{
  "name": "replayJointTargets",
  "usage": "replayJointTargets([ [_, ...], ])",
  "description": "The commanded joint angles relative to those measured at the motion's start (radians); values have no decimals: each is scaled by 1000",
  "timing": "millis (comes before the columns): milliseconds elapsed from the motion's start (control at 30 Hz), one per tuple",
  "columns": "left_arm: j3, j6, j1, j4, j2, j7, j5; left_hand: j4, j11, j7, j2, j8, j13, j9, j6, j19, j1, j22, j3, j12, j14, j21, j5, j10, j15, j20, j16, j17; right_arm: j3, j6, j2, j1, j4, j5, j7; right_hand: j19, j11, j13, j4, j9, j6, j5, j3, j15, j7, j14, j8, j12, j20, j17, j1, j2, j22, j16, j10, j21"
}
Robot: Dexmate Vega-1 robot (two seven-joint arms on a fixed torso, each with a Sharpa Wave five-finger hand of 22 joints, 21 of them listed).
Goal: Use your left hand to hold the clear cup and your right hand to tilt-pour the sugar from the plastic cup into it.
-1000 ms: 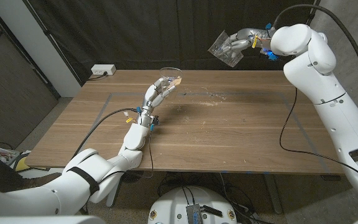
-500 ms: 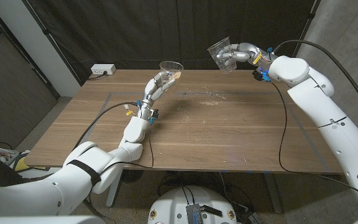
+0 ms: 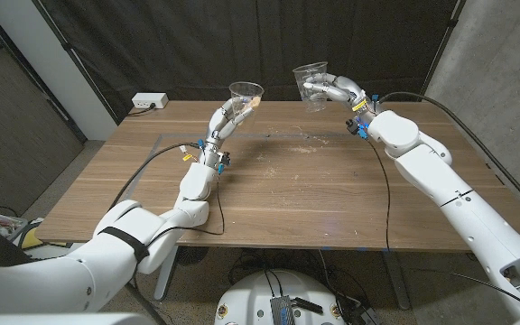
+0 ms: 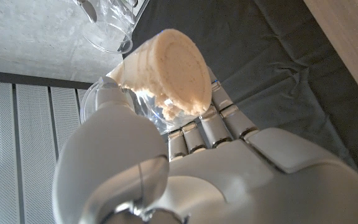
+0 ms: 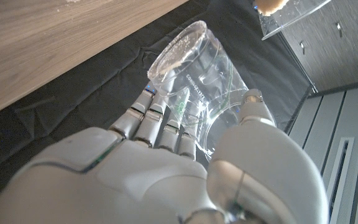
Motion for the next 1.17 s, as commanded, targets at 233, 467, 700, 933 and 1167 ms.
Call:
replayJointTargets([
  [233,-126,119,21,10,-41,-30,0,-2,2,-3,12,2,-2,6,-7,-7,18,0,-8,-3,-7,3,5,-6,-118,-63,-12,-2,-83,213,34,-6,183,145,-120,10,6,4,1,1,9,7,11,-184,0,8,1,-3,-1,3,3,8,3,-3,4,-1],
  [467,-121,147,27,10,-17,39,58,-2,0,1,14,2,-4,8,-12,-8,20,-1,-10,-5,-10,2,5,-10,-117,-65,-17,-3,-94,247,32,-14,214,184,-123,12,2,4,1,1,12,8,11,-183,1,11,1,-4,-1,6,3,8,3,-1,9,0],
  [700,-117,169,28,10,-17,50,68,-1,3,0,15,2,-5,9,-13,-8,21,-2,-12,-5,-11,1,4,-11,-114,-66,-21,-4,-116,283,47,-9,249,191,-133,13,4,5,3,2,14,9,11,-182,1,13,0,-4,0,6,1,8,3,-3,11,0],
  [933,-110,135,24,8,-16,53,73,1,2,0,17,4,-5,10,-13,-9,22,-3,-14,-5,-10,0,4,-13,-115,-66,-24,-5,-127,353,65,-9,294,184,-146,14,1,5,3,2,20,9,13,-183,0,16,0,-5,1,4,2,7,3,-5,14,0],
  [1167,-87,66,20,5,-13,76,95,2,1,-1,17,5,-7,9,-10,-8,21,-4,-17,-4,-8,0,3,-8,-116,-67,-26,-5,-114,364,48,-32,272,189,-162,14,3,6,2,2,27,10,15,-184,0,24,2,-3,2,3,4,7,3,-6,21,0],
])
